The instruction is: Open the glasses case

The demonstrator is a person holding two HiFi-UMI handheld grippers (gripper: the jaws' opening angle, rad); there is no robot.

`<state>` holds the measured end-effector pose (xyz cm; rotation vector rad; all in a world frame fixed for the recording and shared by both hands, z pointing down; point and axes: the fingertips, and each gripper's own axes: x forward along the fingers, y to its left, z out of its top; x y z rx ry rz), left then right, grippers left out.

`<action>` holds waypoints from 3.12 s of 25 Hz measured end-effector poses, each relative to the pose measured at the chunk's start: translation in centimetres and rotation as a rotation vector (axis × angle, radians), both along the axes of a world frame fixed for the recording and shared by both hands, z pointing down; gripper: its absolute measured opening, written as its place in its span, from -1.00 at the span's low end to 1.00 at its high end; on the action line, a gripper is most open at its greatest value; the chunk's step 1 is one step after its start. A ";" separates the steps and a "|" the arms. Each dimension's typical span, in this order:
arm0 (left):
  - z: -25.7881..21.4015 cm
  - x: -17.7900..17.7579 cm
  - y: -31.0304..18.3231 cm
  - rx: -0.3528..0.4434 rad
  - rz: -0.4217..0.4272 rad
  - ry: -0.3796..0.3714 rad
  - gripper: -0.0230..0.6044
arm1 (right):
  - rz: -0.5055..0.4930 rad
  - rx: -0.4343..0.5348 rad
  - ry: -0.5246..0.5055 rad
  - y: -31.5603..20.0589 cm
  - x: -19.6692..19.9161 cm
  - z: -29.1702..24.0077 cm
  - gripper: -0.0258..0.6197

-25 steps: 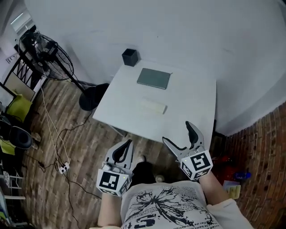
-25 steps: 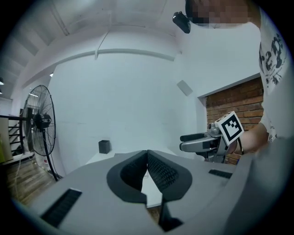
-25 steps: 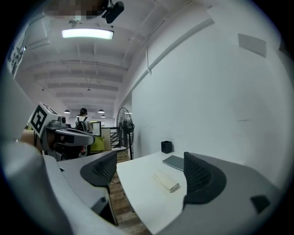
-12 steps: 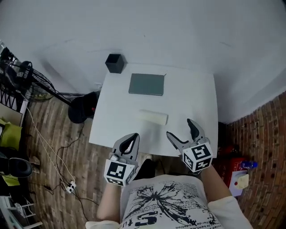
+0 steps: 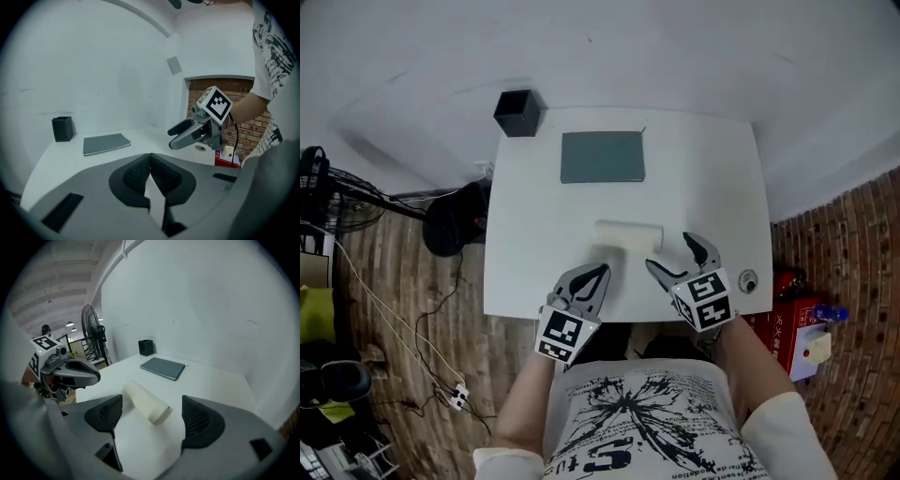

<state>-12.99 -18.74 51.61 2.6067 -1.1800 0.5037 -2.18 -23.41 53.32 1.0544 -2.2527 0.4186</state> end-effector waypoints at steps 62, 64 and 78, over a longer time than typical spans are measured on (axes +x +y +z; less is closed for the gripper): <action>10.8 -1.3 -6.2 -0.337 0.049 -0.098 -0.88 | -0.260 -0.028 0.349 -10.9 -3.7 5.9 -0.63; 10.9 -1.4 -6.4 -0.344 0.043 -0.094 -0.88 | -0.256 -0.027 0.350 -11.5 -3.7 6.2 -0.61; 10.8 -1.5 -6.8 -0.362 0.009 -0.083 -0.88 | -0.228 -0.062 0.324 -13.2 -3.3 7.4 -0.50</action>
